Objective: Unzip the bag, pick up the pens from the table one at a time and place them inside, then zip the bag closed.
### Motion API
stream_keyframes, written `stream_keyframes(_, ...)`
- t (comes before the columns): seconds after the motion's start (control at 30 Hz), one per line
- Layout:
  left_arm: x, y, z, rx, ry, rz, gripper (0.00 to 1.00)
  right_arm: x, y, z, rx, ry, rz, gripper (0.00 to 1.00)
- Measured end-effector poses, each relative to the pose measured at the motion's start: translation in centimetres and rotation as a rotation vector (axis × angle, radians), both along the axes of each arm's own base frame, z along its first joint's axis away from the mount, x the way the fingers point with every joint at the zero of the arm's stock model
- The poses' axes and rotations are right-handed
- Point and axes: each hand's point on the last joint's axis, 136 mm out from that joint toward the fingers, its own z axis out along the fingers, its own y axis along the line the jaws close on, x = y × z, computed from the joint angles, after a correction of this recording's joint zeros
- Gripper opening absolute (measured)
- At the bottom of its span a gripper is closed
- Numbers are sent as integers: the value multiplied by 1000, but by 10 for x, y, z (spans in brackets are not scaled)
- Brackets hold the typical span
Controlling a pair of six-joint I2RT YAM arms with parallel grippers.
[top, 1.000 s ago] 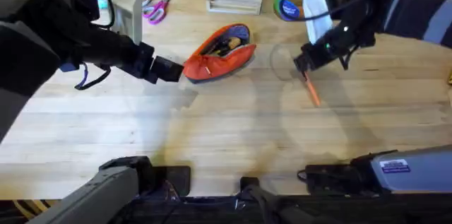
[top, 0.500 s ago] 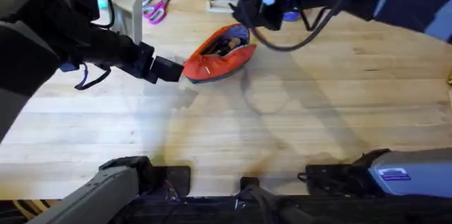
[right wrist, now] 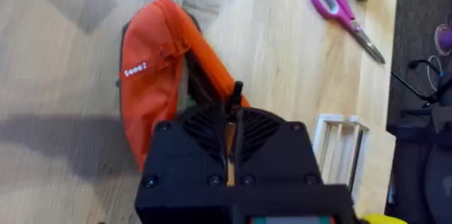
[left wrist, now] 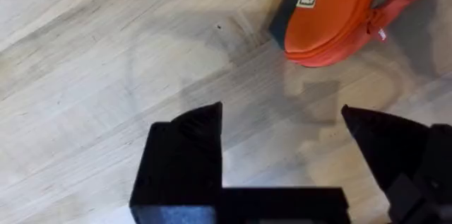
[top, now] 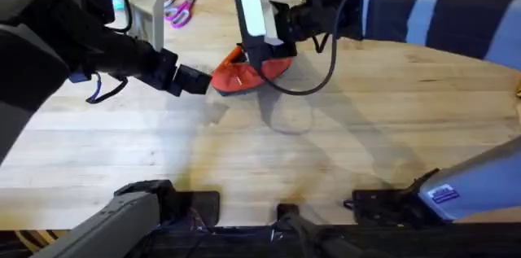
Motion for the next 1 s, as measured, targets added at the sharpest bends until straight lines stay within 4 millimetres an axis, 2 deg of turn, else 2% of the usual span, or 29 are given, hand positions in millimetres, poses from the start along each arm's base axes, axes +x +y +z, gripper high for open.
stream_keyframes(0.2, 0, 0, 0, 0, 0, 0, 993, -4, -2, -8, -25, 12, 22, 40)
stream_keyframes(0.43, 0, 0, 0, 0, 0, 0, 993, -19, -11, -21, -85, 57, 62, 40)
stream_keyframes(0.57, 0, 0, 0, 0, 0, 0, 993, -19, -11, -22, -93, 43, 81, 40)
stream_keyframes(0.77, 0, 0, 0, 0, 0, 0, 993, -7, 0, -35, -79, 2, 96, 39)
stream_keyframes(0.93, 0, 0, 0, 0, 1, 0, 993, -11, 8, -40, -82, -5, 118, 38)
stream_keyframes(0.97, 0, 0, 0, 0, 1, 0, 993, -12, 10, -40, -82, -5, 120, 61)
stream_keyframes(1.0, 0, 0, 0, 0, 1, 0, 993, -13, 11, -40, -82, -5, 123, 180)
